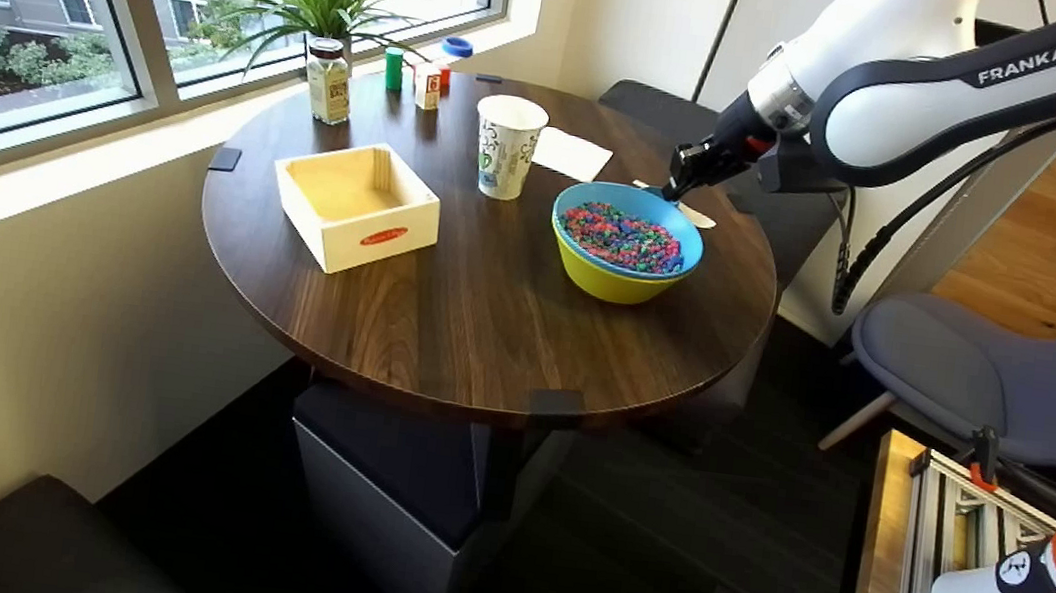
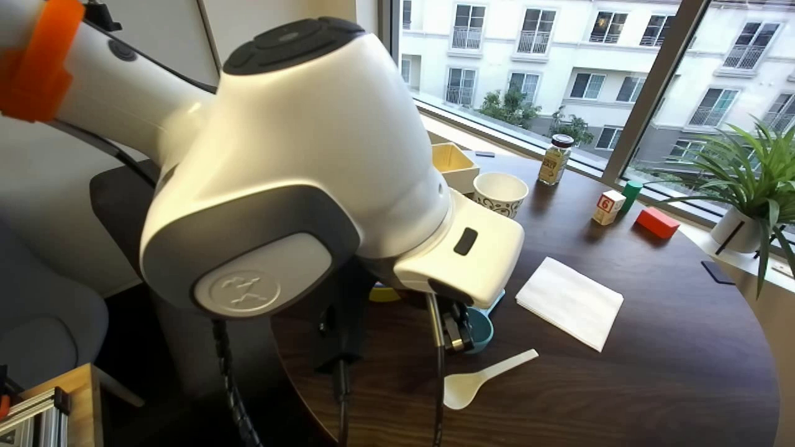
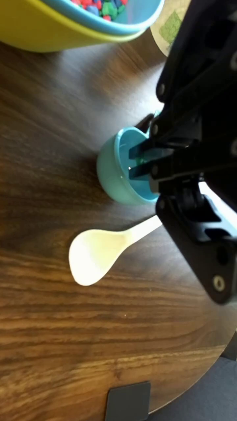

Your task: Put some beans from the bowl in the small pot and pour them back in the bowl

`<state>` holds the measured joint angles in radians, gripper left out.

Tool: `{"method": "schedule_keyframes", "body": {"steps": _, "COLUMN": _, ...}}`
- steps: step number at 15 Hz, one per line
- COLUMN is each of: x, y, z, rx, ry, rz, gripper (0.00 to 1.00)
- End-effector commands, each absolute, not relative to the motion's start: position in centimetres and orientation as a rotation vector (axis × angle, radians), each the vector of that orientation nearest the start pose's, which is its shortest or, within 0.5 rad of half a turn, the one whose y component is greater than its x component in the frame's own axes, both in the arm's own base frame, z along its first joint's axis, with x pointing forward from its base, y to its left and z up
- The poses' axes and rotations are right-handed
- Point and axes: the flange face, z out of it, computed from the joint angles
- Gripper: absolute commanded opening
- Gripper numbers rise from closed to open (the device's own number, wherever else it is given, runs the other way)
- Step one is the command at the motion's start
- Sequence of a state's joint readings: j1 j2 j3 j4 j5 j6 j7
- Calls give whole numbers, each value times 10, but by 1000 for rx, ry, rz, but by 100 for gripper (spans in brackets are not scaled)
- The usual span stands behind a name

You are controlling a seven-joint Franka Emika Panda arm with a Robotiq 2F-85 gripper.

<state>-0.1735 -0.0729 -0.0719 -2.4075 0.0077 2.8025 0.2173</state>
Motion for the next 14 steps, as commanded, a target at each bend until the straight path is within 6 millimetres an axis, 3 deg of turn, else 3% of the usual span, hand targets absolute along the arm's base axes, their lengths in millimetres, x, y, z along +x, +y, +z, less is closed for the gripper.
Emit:
{"method": "schedule_keyframes", "body": {"steps": 1, "x": 510, "y": -128, "z": 389, "rx": -2967, "ry": 713, "rz": -752, "gripper": 2}}
{"method": "schedule_keyframes", "body": {"steps": 2, "x": 510, "y": -128, "z": 389, "rx": -2968, "ry": 714, "rz": -752, "gripper": 12}}
{"method": "schedule_keyframes", "body": {"steps": 3, "x": 511, "y": -129, "z": 388, "rx": -2968, "ry": 716, "rz": -752, "gripper": 33}}
{"method": "schedule_keyframes", "body": {"steps": 5, "x": 511, "y": -129, "z": 389, "rx": -2966, "ry": 718, "rz": -753, "gripper": 38}}
{"method": "schedule_keyframes", "body": {"steps": 11, "x": 517, "y": -130, "z": 399, "rx": -2955, "ry": 716, "rz": -787, "gripper": 83}}
{"method": "schedule_keyframes", "body": {"steps": 14, "x": 517, "y": -123, "z": 412, "rx": -2946, "ry": 698, "rz": -817, "gripper": 96}}
